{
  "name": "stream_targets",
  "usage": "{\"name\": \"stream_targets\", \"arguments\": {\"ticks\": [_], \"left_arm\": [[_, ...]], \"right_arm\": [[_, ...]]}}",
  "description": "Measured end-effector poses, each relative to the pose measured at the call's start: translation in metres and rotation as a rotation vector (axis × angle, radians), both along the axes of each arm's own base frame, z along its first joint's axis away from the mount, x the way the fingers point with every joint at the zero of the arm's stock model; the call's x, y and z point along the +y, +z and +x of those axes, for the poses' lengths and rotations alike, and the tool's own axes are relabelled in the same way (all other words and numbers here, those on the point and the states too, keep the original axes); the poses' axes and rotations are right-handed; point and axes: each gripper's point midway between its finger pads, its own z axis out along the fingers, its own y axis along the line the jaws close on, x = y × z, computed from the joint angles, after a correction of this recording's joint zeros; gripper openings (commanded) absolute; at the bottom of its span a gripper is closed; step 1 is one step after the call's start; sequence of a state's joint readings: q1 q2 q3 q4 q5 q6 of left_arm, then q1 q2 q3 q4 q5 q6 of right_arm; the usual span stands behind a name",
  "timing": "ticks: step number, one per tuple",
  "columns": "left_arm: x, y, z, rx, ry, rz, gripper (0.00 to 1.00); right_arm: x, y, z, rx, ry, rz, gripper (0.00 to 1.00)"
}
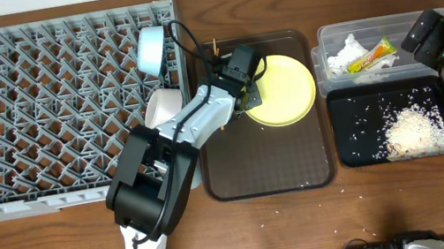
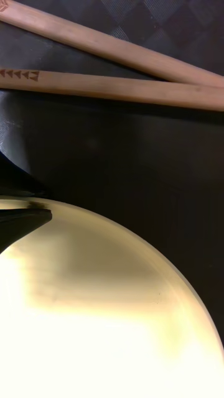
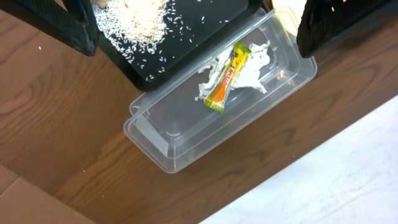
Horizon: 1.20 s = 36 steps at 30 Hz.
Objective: Sort waste into correct bins and load items into the dishwasher
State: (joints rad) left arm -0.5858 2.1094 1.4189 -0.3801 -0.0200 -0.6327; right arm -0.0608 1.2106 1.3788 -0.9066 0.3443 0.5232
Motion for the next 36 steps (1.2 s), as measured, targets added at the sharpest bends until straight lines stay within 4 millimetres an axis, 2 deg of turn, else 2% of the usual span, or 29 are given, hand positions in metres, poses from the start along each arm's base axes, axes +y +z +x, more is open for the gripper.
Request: {"name": "stream_targets", "arguments": {"ticks": [6,9,15,18,21,24,25,30,34,36], "left_arm": [[0.002,0.005,0.001,-0.016,-0.024,0.020,0.07],[0.010,0.020,0.004,-0.061,-0.046,0.069,0.08],[0.025,0.098,0.012,-0.243,-0.059,0.129,0.07],[0.031,0.115,0.012,-0.282,-0.059,0.153,0.07],[0.034,0.117,0.013,-0.288,-0.058,0.174,0.09],[0.034,0.114,0.009,-0.270,-0.068,0.174,0.24],[0.033,0.112,0.007,-0.255,-0.070,0.163,0.26],[0.031,0.098,-0.016,-0.126,-0.024,0.097,0.32],[0.030,0.089,-0.032,-0.034,0.052,0.045,0.40],[0.027,0.087,-0.037,-0.001,0.081,0.009,0.41]], "right_arm": [[0.000,-0.002,-0.002,0.013,0.000,0.001,0.99],[0.000,-0.002,-0.002,0.013,0.000,0.001,0.99],[0.000,-0.003,-0.003,0.016,0.000,0.001,0.99],[0.000,-0.003,-0.003,0.017,0.000,0.001,0.99],[0.000,-0.003,-0.003,0.017,0.000,0.001,0.99],[0.000,-0.003,-0.003,0.017,0.000,0.001,0.99],[0.000,-0.003,-0.003,0.017,0.000,0.001,0.99],[0.000,-0.003,-0.003,0.017,0.000,0.002,0.99],[0.000,-0.003,-0.003,0.018,0.000,0.001,0.99],[0.000,-0.003,-0.003,0.018,0.000,0.001,0.99]]}}
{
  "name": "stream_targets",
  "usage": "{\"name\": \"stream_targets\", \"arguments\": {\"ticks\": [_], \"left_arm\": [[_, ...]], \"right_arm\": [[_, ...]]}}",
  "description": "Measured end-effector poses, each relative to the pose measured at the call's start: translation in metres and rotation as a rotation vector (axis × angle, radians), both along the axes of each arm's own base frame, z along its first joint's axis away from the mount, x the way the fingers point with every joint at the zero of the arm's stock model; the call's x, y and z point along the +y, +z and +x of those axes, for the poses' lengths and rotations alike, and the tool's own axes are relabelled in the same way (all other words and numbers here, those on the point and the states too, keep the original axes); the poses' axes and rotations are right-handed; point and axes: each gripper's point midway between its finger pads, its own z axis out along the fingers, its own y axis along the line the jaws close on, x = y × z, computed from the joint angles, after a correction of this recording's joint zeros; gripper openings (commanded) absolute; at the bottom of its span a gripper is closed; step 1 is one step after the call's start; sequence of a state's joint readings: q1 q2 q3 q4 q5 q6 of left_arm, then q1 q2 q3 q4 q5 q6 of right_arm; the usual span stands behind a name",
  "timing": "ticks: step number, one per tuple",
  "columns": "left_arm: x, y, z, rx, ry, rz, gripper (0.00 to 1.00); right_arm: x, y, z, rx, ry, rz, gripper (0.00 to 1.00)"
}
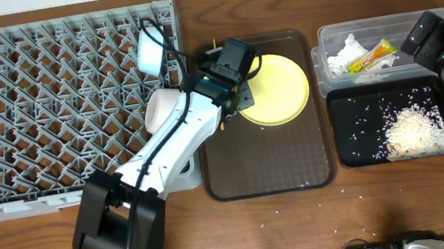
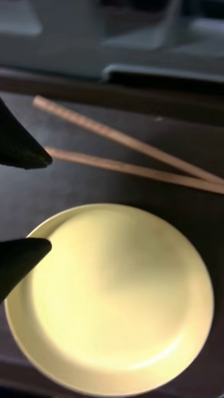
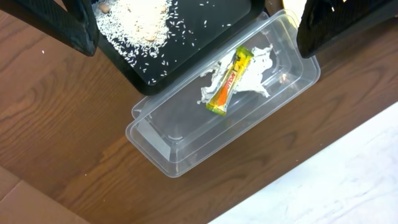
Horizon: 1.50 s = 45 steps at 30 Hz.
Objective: Sort waste into correct bins and load items into the dishwasher
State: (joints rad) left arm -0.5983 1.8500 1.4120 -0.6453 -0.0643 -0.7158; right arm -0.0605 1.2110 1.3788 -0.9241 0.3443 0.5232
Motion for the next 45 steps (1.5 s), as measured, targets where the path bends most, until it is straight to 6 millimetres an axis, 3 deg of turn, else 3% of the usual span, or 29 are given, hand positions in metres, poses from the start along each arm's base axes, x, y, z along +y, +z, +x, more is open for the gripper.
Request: {"name": "stream_targets", "arguments": {"ticks": [4,13,22,25,30,32,33,45], "left_arm": [[-0.009,-0.011,-0.007,0.067,0.042,-0.065,0.41],[-0.026,-0.059,-0.026,0.258,0.099,-0.132,0.41],[-0.033,-0.087,-0.032,0.344,0.167,-0.163,0.41],[-0.040,-0.086,-0.027,0.334,0.170,-0.201,0.40],[-0.044,-0.086,-0.025,0.340,0.175,-0.228,0.28],[-0.043,-0.087,-0.025,0.348,0.186,-0.235,0.18],[-0.042,-0.088,-0.025,0.352,0.195,-0.238,0.08],[-0.046,-0.090,-0.018,0.366,0.218,-0.284,0.07]], "right_arm": [[0.000,0.000,0.000,0.000,0.000,0.000,0.99],[0.000,0.000,0.000,0.000,0.000,0.000,0.99],[0.000,0.000,0.000,0.000,0.000,0.000,0.99],[0.000,0.000,0.000,0.001,0.000,0.000,0.99],[0.000,-0.001,-0.001,0.004,0.000,0.000,0.99],[0.000,-0.001,-0.001,0.004,0.000,0.000,0.99],[0.000,-0.001,-0.001,0.004,0.000,0.000,0.99],[0.000,-0.001,-0.001,0.006,0.000,0.000,0.99]]}}
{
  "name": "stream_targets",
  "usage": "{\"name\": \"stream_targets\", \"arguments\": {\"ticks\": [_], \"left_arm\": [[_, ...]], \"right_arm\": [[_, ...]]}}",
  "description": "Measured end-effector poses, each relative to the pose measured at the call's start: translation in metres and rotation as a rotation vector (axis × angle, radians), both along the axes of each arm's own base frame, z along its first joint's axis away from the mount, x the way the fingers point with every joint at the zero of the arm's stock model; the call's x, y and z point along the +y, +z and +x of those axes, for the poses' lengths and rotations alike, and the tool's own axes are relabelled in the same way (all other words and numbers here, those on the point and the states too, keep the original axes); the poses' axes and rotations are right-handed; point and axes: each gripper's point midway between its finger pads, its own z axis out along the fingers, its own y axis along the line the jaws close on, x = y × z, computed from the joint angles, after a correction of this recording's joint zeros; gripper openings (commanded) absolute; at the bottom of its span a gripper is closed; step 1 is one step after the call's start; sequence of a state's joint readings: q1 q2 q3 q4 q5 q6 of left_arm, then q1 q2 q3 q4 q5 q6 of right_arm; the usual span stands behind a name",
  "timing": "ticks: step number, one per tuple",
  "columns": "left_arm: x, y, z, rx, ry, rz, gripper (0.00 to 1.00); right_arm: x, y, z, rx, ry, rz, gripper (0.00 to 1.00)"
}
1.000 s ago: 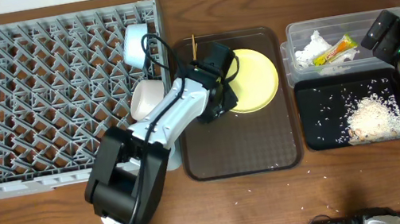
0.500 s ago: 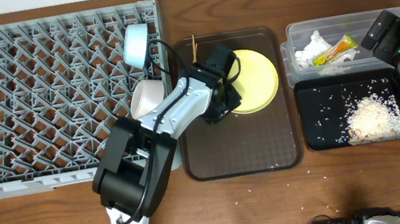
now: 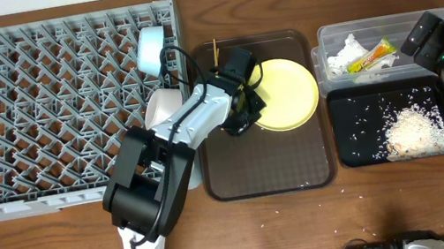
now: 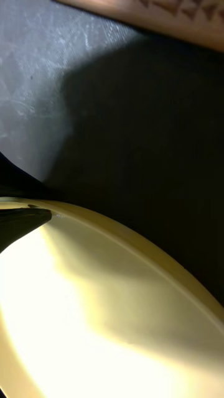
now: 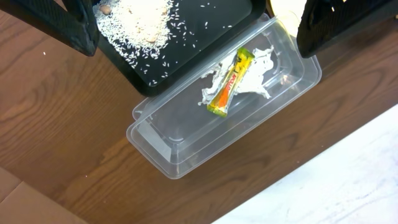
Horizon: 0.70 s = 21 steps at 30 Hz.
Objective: Sort waste into correct bins and load items into the dishwasher
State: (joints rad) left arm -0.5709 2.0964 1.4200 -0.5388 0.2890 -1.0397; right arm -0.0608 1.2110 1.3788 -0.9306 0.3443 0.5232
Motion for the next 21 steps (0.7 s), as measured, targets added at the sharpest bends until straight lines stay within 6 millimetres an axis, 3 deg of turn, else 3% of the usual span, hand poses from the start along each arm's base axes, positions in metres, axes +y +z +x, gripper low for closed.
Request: {"name": "stream_targets", "arguments": {"ticks": [6,9,15,21], "left_arm": [[-0.004,0.003,0.009,-0.047,-0.014,-0.017,0.07],[-0.004,0.014,0.016,-0.096,-0.035,-0.030,0.07],[-0.001,0.089,0.032,-0.273,-0.060,-0.094,0.07],[0.014,0.131,0.041,-0.414,-0.120,-0.072,0.07]], "right_arm": [[0.000,0.000,0.000,0.000,0.000,0.000,0.99],[0.000,0.000,0.000,0.000,0.000,0.000,0.99],[0.000,0.000,0.000,0.000,0.000,0.001,0.99],[0.000,0.000,0.000,0.000,0.000,0.000,0.99]]}}
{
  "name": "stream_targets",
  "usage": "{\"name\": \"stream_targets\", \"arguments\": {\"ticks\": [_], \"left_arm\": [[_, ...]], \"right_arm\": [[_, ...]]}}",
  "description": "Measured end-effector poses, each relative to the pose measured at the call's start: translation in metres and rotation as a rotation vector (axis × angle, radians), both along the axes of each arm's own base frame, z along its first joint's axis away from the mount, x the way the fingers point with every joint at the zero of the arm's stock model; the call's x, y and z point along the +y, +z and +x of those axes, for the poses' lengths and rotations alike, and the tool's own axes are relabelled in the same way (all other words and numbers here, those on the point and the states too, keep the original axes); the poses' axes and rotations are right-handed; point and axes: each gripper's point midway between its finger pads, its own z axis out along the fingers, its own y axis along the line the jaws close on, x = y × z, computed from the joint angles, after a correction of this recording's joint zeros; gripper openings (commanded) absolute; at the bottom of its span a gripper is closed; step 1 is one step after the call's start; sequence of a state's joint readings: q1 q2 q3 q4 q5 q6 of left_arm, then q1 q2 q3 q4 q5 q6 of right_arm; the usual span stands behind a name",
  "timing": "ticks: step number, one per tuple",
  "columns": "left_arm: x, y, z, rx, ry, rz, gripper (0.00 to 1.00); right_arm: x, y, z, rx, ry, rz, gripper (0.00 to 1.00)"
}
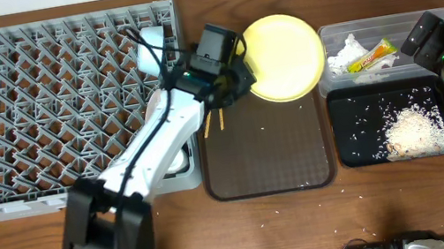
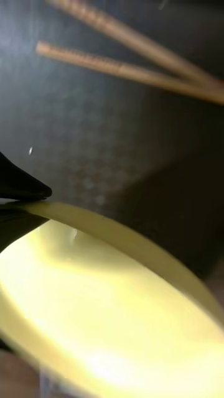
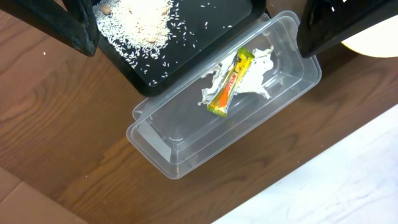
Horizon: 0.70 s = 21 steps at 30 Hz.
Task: Sort waste into correct bins and load items into the dishwasher
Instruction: 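Lift the yellow plate and carry it over the rack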
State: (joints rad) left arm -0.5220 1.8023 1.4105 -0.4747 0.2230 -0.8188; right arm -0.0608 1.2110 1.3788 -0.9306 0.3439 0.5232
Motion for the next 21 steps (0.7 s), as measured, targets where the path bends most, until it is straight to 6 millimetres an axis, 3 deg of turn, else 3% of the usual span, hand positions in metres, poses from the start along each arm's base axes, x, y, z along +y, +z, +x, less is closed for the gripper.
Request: {"name": "stream_targets", "arguments": {"ticks": [7,14,18,21], "left_arm": [[0.050,0.043,0.003,-0.155,0.045,0.175,0.07],[0.146,0.087,0.019,-0.287,0.216,0.380,0.07],[0.196,0.101,0.025,-0.333,0.302,0.548,0.07],[0.222,0.109,0.028,-0.362,0.339,0.686,0.07]], "right_arm": [[0.000,0.000,0.000,0.000,0.000,0.000,0.99],[0.000,0.000,0.000,0.000,0.000,0.000,0.99],[0.000,0.000,0.000,0.000,0.000,0.000,0.99],[0.000,0.000,0.000,0.000,0.000,0.000,0.99]]}}
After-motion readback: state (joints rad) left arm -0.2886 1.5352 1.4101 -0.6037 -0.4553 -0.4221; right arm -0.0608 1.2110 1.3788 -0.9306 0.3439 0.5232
